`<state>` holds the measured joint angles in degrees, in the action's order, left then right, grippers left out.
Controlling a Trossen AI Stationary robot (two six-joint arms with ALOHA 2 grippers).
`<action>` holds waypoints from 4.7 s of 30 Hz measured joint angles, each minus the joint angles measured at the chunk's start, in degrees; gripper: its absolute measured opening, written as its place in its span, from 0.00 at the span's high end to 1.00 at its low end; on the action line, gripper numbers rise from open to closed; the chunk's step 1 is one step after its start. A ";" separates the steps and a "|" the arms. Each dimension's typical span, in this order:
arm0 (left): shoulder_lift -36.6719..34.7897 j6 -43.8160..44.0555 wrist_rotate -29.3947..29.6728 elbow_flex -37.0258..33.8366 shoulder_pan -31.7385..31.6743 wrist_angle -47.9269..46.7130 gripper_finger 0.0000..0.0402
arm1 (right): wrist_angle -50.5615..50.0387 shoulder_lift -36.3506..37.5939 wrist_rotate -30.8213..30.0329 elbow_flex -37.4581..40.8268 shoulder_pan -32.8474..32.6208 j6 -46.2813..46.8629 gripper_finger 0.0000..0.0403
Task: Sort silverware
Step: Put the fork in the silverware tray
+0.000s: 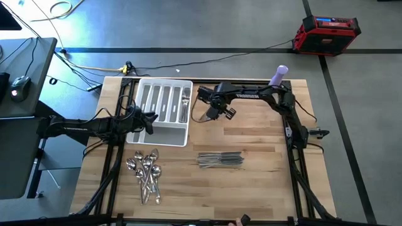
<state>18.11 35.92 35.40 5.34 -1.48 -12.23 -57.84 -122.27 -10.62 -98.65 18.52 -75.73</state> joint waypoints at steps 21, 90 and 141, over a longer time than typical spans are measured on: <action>0.00 0.30 0.47 0.00 0.00 0.00 0.76 | 23.68 -5.87 -1.93 -8.31 -4.00 -33.87 1.00; 0.02 1.46 1.53 0.00 0.00 0.01 0.76 | 10.55 -14.65 12.94 -28.40 -4.62 28.71 1.00; 0.00 2.93 1.33 0.00 0.00 0.00 0.76 | 3.89 -22.61 -0.08 -35.43 -7.35 65.08 1.00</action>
<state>18.11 38.85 36.73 5.34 -1.48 -12.23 -53.96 -144.88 -10.70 -134.08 11.17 -10.65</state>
